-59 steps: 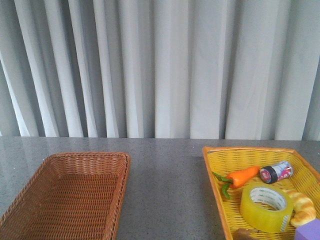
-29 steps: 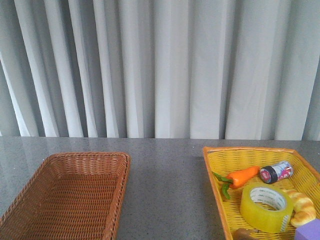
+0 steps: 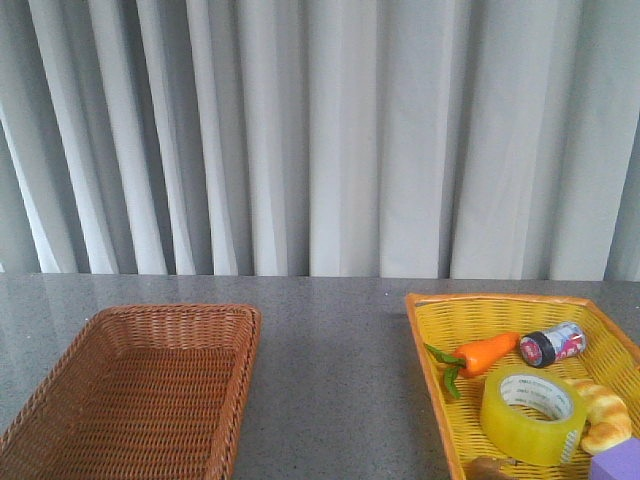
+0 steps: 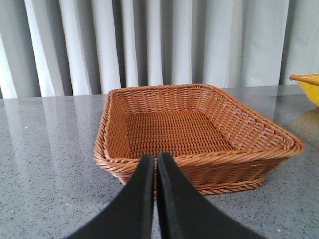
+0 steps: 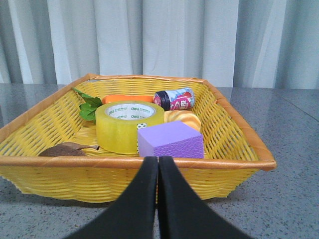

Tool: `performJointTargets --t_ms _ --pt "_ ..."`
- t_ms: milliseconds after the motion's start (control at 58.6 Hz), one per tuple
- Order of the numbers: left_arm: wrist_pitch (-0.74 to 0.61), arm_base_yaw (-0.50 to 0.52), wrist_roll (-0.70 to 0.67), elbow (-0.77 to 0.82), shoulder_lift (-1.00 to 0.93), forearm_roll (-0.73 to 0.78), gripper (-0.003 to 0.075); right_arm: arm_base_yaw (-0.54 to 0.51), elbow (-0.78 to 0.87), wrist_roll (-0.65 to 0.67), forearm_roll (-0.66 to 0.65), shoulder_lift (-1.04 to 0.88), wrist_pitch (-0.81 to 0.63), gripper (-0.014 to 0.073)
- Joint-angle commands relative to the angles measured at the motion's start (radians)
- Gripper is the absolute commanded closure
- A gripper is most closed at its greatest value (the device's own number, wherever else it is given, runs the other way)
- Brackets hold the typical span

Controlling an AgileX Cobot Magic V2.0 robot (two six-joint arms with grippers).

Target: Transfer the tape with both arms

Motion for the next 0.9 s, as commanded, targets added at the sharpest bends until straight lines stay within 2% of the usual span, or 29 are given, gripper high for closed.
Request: performJointTargets --t_ms 0,358,546,717,888 --pt "-0.074 0.002 -0.012 -0.008 -0.015 -0.009 0.0726 -0.006 0.003 -0.007 -0.011 -0.008 -0.078 0.0597" --pt "-0.085 0.002 -0.012 -0.008 -0.015 -0.009 0.0726 -0.006 0.003 -0.007 -0.011 -0.008 -0.082 0.0598" --pt "-0.116 0.002 -0.029 -0.033 -0.015 -0.010 0.0726 -0.006 0.000 0.015 0.012 -0.008 -0.158 0.0598" --pt "-0.114 0.002 -0.026 -0.163 -0.002 -0.009 0.0726 -0.006 -0.090 0.016 0.077 0.020 -0.160 0.0598" --pt "-0.068 0.002 -0.023 -0.343 0.128 -0.008 0.0726 -0.006 -0.293 0.004 0.090 0.135 -0.056 0.0598"
